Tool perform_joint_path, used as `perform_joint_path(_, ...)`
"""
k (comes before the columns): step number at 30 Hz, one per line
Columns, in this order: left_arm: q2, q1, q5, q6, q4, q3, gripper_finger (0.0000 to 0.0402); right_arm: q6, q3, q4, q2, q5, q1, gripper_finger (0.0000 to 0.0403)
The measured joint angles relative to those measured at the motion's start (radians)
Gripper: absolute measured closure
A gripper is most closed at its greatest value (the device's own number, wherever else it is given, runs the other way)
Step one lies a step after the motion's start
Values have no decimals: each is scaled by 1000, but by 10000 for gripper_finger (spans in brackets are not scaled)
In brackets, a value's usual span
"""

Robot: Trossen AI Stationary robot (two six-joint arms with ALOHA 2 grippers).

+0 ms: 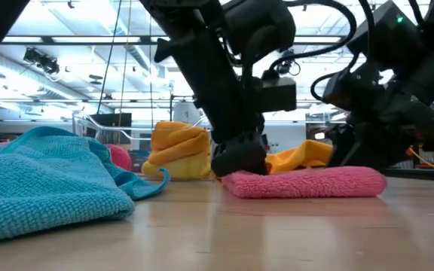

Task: Fold microfiber towels
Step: Fold the right pink microfiber cloth

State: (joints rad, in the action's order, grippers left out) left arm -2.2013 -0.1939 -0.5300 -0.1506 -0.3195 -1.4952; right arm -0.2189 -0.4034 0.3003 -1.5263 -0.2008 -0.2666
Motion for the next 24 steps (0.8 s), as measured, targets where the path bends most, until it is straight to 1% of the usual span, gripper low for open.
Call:
perform_joint_path(7, 8, -22, -2, -120, 44, -1, 308, -24, -20, -36, 2, 0, -34, 187)
perform_joint_path(9, 19, -43, -1, -143, 37, -1, 309, -20, -50, -101, 15, 4, -44, 183)
perform_joint_path(12, 25, -81, -1, -161, 32, -2, 310, -17, -111, -235, 49, -27, -61, 182)
perform_joint_path(14, 34, -110, 0, -177, 6, 0, 308, 6, -147, -272, 65, -44, -86, 182)
perform_joint_path(16, 39, -136, 0, -176, 14, -3, 306, 53, -169, -247, 76, -41, -126, 182)
perform_joint_path(19, 39, -169, 2, -166, -3, -2, 307, 124, -185, -161, 74, -41, -194, 182)
perform_joint_path(21, 39, -185, 13, -143, -5, -1, 311, 154, -187, -106, 47, -41, -227, 182)
perform_joint_path(24, 38, -196, 23, -108, -3, -1, 316, 158, -179, -26, -8, -51, -257, 177)
